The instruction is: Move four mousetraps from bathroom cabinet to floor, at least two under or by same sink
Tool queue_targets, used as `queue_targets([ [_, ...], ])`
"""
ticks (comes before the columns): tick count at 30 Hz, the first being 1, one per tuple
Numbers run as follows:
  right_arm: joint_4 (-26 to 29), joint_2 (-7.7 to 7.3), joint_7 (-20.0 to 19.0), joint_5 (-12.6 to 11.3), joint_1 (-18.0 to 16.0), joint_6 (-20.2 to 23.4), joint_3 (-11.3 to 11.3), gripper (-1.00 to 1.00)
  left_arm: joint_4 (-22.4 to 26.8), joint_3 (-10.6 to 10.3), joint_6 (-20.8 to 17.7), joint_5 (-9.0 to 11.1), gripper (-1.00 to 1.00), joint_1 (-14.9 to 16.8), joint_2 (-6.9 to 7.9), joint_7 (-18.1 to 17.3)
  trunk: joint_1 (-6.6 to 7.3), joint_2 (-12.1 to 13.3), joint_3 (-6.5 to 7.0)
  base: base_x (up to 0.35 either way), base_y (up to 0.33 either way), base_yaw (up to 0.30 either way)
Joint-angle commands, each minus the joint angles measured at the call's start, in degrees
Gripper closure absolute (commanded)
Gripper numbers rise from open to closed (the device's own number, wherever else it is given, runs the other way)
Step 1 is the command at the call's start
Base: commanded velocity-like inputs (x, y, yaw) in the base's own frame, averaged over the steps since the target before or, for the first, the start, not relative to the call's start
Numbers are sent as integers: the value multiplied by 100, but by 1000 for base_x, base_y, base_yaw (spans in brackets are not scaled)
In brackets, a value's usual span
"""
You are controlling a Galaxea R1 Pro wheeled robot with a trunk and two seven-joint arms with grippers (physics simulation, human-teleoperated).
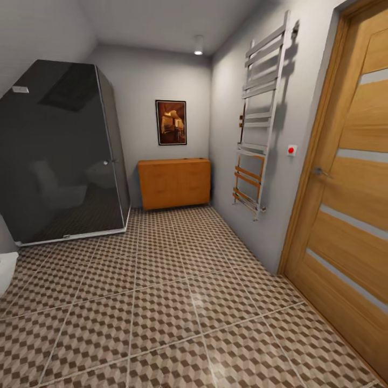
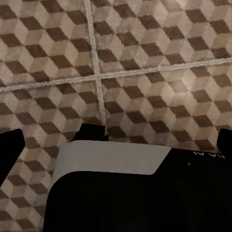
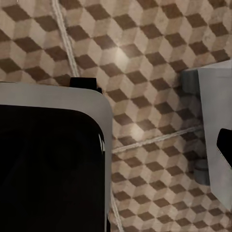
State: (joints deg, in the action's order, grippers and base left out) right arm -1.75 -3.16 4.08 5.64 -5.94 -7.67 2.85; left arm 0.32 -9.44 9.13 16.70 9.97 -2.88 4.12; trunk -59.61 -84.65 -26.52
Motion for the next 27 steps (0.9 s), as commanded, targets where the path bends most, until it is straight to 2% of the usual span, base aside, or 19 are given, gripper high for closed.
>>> queue_targets([
  [1, -19, -1, 22, 60, -7, -33, 31, -100, -6, -49, 18, 44, -100, 5, -2, 19, 0, -3, -6, 0, 0, 275],
  [11, -19, -3, 15, 52, -10, -17, 31, -100, -6, -53, -41, 37, -100, 5, 1, 12, 0, -3, -6, 67, 0, 111],
  [27, -19, -1, 20, 51, -10, -4, 31, -100, -6, -56, -234, 36, -100, 5, 18, 10, 0, -3, -6, 305, 0, 6],
])
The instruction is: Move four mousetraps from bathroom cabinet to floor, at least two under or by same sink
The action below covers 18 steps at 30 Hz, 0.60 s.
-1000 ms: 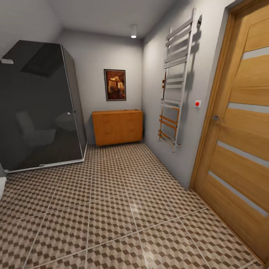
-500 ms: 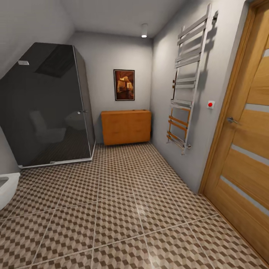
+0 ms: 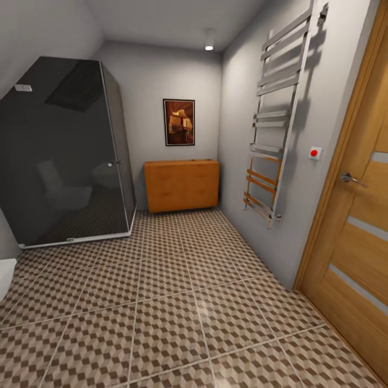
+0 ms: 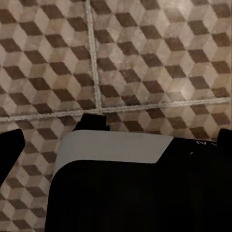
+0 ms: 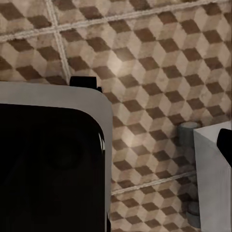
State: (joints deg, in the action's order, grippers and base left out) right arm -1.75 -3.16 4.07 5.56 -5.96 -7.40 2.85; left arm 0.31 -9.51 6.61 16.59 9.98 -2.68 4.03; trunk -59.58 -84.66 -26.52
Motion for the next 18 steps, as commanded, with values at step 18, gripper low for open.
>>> queue_targets([
  [18, -19, 0, 15, 67, -7, -25, 31, -100, -4, -49, 10, 37, -100, 4, -1, 19, -3, -3, -6, 328, 0, 0],
])
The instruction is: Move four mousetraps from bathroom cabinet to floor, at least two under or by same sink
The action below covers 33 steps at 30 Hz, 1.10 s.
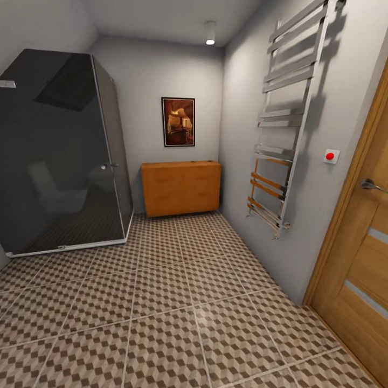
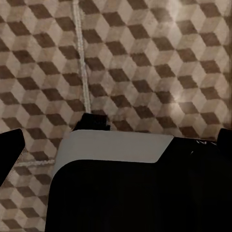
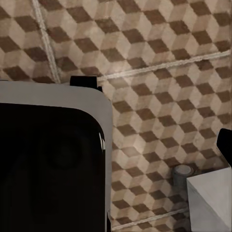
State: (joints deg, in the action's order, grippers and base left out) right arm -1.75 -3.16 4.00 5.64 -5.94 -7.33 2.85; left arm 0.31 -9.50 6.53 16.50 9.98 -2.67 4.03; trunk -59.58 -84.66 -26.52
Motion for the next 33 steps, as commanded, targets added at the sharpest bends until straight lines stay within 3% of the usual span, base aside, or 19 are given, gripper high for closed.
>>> queue_targets([
  [1, -19, 0, 22, 60, -7, -30, 31, -100, -4, -50, 20, 46, -100, 4, -3, 19, -3, -3, -6, 328, 0, 0],
  [20, -18, -9, 22, 59, -11, -48, 31, -100, -4, -50, 29, 46, -100, 4, -3, 19, -3, -3, -6, 328, 0, 102],
  [33, -17, -9, 22, 60, -12, -60, 31, -100, -4, -51, 33, 46, -100, 4, -3, 19, -3, -3, -6, 328, 0, 20],
])
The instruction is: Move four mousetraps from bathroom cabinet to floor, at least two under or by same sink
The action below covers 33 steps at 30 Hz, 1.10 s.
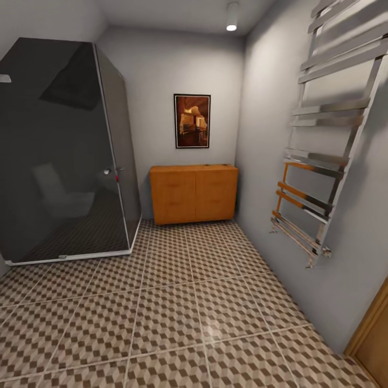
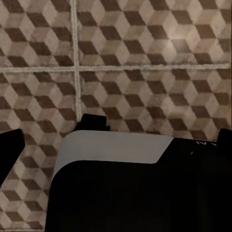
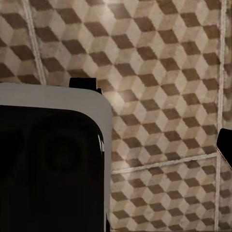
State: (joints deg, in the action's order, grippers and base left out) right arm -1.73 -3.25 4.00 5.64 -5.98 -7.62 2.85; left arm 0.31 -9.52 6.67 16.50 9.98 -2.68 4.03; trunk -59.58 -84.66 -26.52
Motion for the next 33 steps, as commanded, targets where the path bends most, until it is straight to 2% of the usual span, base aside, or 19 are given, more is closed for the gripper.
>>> queue_targets([
  [1, -19, -1, 22, 58, -8, -33, 31, -100, -5, -49, 18, 46, -100, 4, -3, 19, -3, -3, -6, 328, 0, 3],
  [7, -20, -1, 23, 47, -7, -38, 36, -100, -5, -50, 19, 46, -100, 4, -1, 19, -3, -3, -6, 328, 0, -63],
  [21, -16, 7, 27, 39, -8, -25, 38, -100, -5, -46, 19, 46, -100, 4, -4, 19, -3, -3, -6, 328, 0, -193],
  [33, -18, 1, 31, 42, -8, -4, 40, -100, -5, -50, 20, 46, -100, 4, -3, 19, -3, -3, -6, 328, 0, -37],
])
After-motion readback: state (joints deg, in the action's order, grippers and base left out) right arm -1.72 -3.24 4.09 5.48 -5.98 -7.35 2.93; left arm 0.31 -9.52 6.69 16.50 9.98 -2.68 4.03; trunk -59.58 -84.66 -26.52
